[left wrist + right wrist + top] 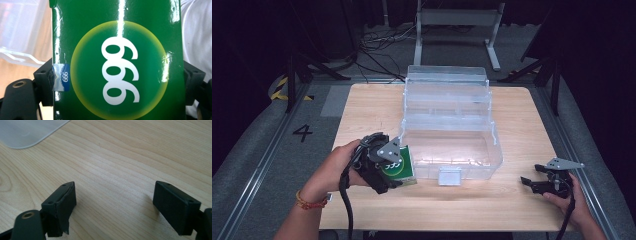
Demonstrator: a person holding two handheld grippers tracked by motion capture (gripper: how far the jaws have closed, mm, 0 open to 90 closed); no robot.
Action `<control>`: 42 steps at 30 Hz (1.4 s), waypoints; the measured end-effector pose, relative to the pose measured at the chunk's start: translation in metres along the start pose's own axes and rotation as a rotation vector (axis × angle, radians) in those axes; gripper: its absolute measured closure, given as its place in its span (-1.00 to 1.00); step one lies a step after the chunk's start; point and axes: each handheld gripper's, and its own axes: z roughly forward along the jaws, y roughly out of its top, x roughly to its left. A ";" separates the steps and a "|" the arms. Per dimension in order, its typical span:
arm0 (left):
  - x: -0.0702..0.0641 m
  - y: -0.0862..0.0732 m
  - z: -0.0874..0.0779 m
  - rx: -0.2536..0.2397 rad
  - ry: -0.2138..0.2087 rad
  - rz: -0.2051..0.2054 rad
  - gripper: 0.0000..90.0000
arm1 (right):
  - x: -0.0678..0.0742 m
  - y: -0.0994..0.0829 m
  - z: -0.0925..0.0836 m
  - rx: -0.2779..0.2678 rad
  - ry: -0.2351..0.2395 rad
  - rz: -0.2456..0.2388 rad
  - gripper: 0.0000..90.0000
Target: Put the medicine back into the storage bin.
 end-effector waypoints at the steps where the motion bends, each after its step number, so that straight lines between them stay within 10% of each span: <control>1: 0.002 0.003 0.000 0.003 0.000 0.006 -0.64 | 0.000 0.000 0.000 -0.002 -0.001 0.001 -0.57; 21: 0.057 0.059 0.012 0.037 -0.020 0.129 -0.64 | 0.002 -0.002 0.000 -0.014 -0.011 0.011 -0.58; 42: 0.090 0.053 0.072 0.093 -0.084 0.144 -0.64 | 0.002 -0.003 0.000 -0.014 -0.012 0.011 -0.58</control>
